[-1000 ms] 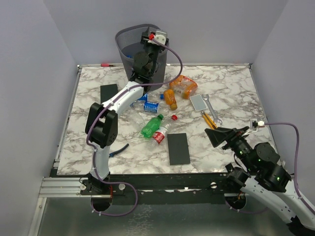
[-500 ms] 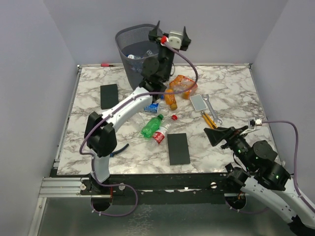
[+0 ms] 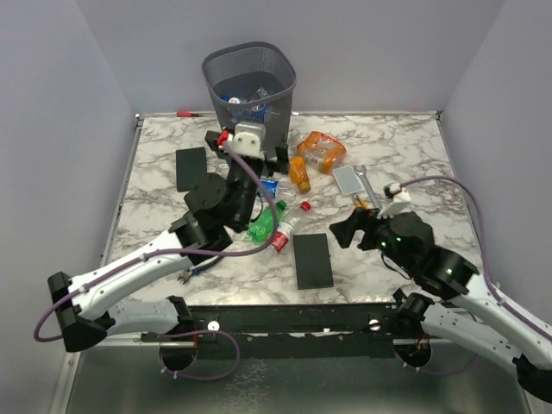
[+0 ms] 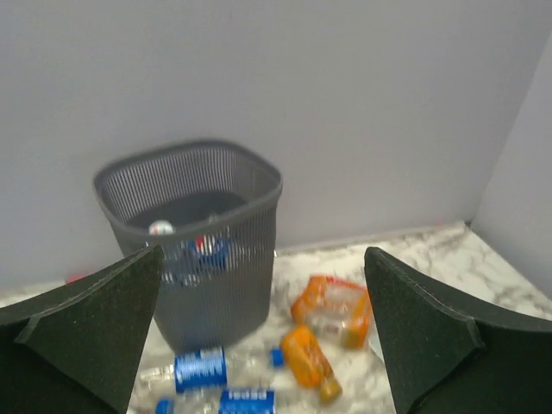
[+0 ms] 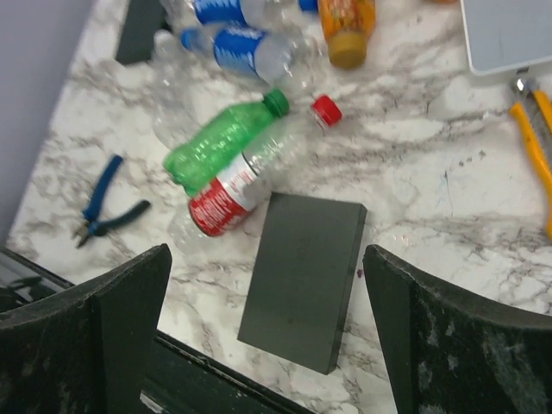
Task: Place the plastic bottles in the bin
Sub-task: Pick up the plastic bottle at the center of the board.
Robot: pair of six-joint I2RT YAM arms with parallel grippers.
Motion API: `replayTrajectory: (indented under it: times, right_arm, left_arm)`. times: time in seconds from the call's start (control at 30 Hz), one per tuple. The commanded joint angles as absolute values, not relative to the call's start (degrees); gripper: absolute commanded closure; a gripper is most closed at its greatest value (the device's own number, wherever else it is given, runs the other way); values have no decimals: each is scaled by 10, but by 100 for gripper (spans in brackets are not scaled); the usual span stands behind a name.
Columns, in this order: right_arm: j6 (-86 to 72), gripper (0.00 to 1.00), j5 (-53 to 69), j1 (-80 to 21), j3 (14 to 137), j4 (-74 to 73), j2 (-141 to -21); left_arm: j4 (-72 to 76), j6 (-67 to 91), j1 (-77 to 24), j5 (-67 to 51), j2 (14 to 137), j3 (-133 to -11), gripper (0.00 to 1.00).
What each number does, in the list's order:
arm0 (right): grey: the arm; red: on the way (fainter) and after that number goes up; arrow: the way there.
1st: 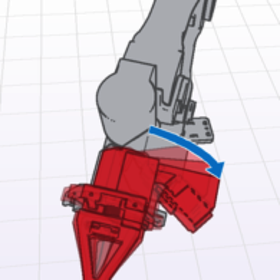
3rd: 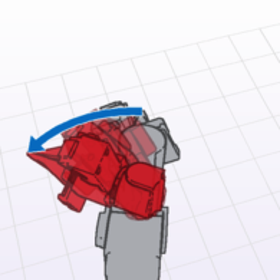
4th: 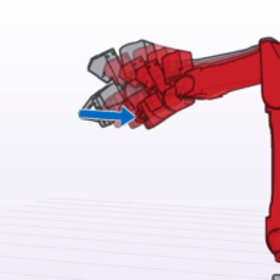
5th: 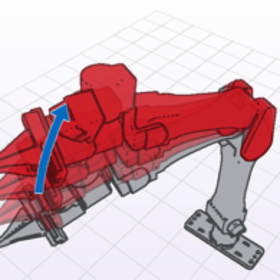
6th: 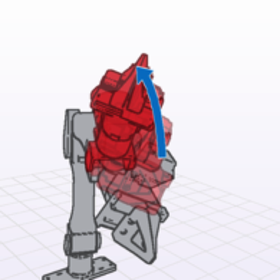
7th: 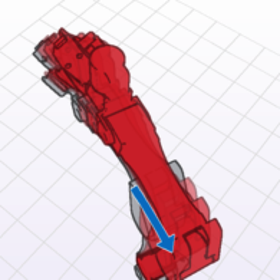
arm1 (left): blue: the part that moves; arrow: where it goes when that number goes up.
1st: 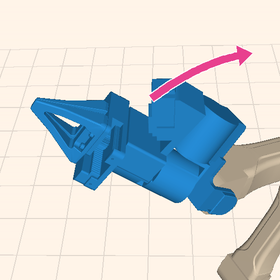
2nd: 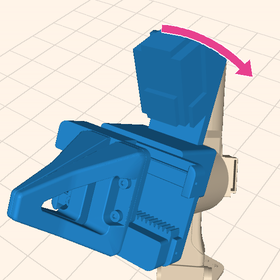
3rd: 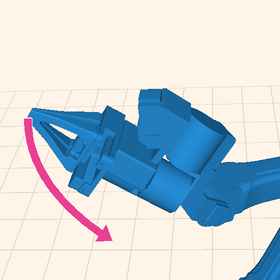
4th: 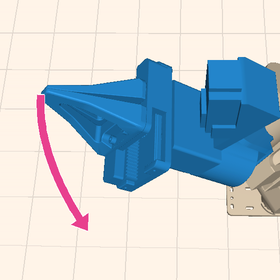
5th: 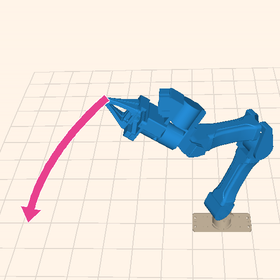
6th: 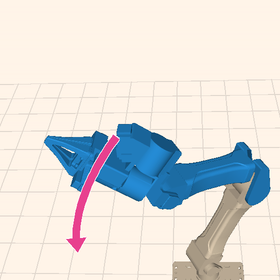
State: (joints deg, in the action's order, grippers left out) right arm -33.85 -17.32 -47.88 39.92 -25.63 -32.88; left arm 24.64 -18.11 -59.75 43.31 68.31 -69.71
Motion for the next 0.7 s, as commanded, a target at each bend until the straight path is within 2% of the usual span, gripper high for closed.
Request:
replayTrajectory:
  times: [0.0,0.13,0.27,0.4,0.67]
  right_arm:
    - [-374,4,-151,-477,406,-246,-450]
    - [-422,6,-181,-477,383,-159,-512]
    - [-457,9,-132,-476,388,-82,-597]
    - [-522,9,-105,-473,419,-71,-701]
    - [-636,13,-19,-468,422,39,-813]
  left_arm:
    - [-9,25,-595,426,593,-571,1]
    - [-20,119,-594,370,510,-445,1]
    - [-18,148,-590,368,478,-368,1]
    - [-11,160,-588,376,471,-322,1]
    - [11,184,-587,392,447,-301,1]
